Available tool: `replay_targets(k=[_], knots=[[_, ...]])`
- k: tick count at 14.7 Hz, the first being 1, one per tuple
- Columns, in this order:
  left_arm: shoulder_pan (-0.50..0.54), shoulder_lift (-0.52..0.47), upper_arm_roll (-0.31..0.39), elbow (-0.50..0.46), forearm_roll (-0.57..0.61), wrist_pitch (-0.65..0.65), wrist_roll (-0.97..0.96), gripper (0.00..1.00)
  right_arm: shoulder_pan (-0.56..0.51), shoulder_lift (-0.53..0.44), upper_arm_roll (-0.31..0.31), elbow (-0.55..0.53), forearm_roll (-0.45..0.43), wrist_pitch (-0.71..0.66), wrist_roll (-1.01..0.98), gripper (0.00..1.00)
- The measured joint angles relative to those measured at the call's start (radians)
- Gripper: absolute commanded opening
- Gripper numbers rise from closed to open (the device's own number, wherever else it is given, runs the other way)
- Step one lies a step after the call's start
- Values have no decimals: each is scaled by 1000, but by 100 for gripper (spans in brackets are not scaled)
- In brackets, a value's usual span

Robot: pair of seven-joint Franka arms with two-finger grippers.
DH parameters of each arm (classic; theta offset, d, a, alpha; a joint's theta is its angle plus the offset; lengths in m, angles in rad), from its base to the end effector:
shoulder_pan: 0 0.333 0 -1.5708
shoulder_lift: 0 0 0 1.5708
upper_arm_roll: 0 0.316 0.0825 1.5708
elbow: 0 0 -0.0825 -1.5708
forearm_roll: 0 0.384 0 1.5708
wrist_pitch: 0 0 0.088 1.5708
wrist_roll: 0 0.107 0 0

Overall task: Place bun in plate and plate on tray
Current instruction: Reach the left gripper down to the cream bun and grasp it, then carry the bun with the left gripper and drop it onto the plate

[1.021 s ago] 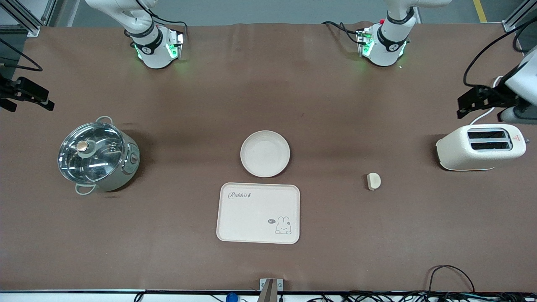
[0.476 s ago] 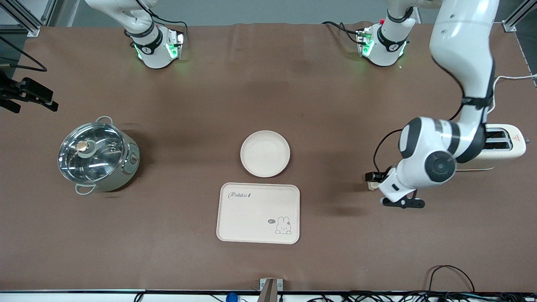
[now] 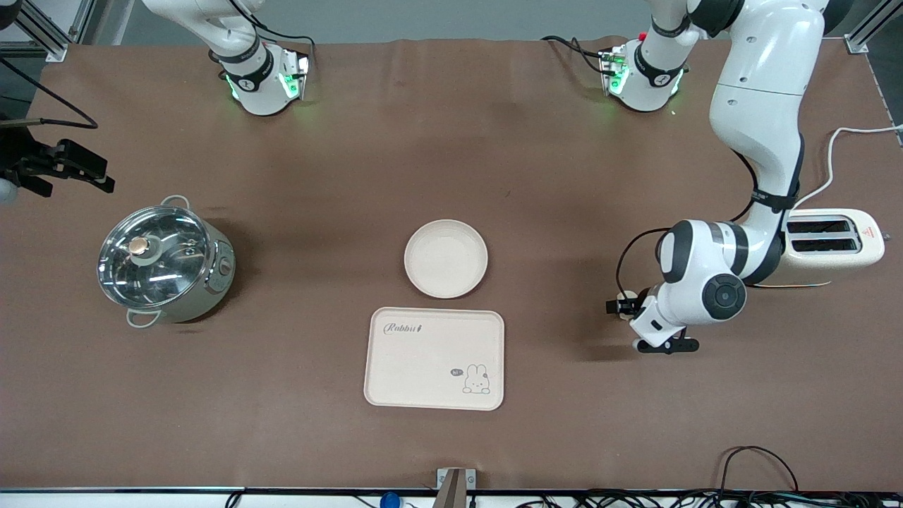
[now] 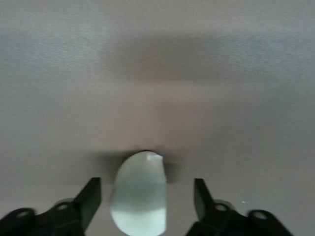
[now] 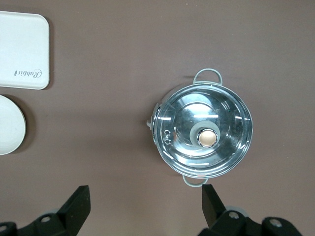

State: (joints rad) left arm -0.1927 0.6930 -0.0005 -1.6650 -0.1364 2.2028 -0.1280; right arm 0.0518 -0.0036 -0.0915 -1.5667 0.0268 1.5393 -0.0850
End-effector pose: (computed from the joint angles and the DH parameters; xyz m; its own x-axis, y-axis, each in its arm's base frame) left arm 0.6522 -0.1323 0.1905 0.9854 0.0173 -0.1695 0.0305 -0.9967 0.0753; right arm 0.5498 -0.0190 0.6257 0.9987 0.0461 -0.0214 0.0455 -0.9985 -0.0291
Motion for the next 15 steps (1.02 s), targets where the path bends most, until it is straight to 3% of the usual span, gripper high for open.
replay_targets(k=[1, 8, 12, 15], knots=[[-2, -1, -3, 0, -10, 0, 0, 0, 0, 5, 0, 0, 0, 2, 0, 100], [-27, -39, -48, 22, -17, -28, -92, 0, 0, 20, 1, 0, 0, 6, 0, 100], [-217, -86, -66, 168, -20, -198, -491, 0, 1, 20, 1, 0, 0, 23, 0, 100], [-369, 9, -75, 180, -69, 0, -687, 2, 2, 30, 2, -1, 0, 37, 0, 100]])
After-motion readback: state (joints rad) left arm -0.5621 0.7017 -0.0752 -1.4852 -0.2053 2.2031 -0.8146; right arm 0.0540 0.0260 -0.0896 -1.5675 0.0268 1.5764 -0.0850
